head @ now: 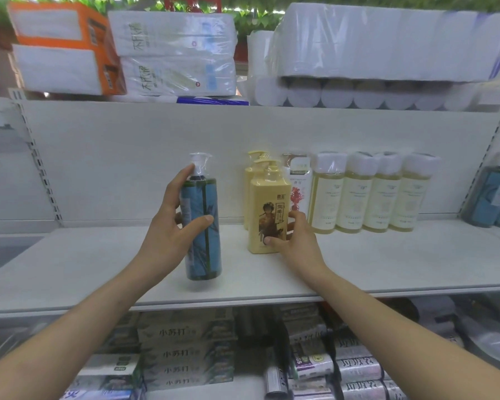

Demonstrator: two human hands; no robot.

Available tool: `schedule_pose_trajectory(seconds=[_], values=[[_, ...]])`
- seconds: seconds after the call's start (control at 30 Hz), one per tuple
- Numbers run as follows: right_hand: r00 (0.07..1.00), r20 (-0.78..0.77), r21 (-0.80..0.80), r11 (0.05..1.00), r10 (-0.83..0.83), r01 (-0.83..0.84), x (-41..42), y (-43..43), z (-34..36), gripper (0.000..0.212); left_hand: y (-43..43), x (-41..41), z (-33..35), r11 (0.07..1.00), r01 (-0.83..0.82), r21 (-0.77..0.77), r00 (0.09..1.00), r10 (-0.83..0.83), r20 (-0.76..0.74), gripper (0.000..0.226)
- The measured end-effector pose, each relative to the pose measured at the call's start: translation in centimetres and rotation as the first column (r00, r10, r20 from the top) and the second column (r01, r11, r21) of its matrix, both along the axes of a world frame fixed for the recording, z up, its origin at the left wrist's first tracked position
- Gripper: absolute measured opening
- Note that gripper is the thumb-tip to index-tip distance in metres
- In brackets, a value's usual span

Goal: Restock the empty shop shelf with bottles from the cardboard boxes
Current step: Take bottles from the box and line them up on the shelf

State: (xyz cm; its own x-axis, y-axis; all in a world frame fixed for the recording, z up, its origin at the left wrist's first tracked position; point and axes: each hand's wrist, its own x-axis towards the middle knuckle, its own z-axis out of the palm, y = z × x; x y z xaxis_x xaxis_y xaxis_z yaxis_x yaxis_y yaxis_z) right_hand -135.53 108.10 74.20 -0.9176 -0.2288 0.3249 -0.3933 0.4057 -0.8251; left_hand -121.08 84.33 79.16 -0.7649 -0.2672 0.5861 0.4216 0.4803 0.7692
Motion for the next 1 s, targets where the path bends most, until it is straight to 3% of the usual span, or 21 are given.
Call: schedule_pose_trajectory(seconds=[0.23, 0.9, 1.0], values=[[0.998, -0.043, 0.039, 0.998, -0.048, 0.050, -0.8, -1.9, 0.4, 0.061, 0.1, -0.8, -0.1, 1.000, 0.003, 0.007, 1.000, -0.004, 0.019, 0.084], [0.996, -0.030, 0.038, 0.995, -0.088, 0.089, -2.3, -2.3, 0.6, 0.063, -0.5, -1.2, -0.7, 1.000, -0.005, 0.017, 0.999, 0.005, 0.049, 0.085], [0.994, -0.085, 0.001, 0.997, -0.073, 0.073, -1.1, -0.3, 1.1, 0.051, 1.2, -1.4, -0.1, 1.000, 0.006, 0.016, 0.999, -0.007, 0.046, 0.085]])
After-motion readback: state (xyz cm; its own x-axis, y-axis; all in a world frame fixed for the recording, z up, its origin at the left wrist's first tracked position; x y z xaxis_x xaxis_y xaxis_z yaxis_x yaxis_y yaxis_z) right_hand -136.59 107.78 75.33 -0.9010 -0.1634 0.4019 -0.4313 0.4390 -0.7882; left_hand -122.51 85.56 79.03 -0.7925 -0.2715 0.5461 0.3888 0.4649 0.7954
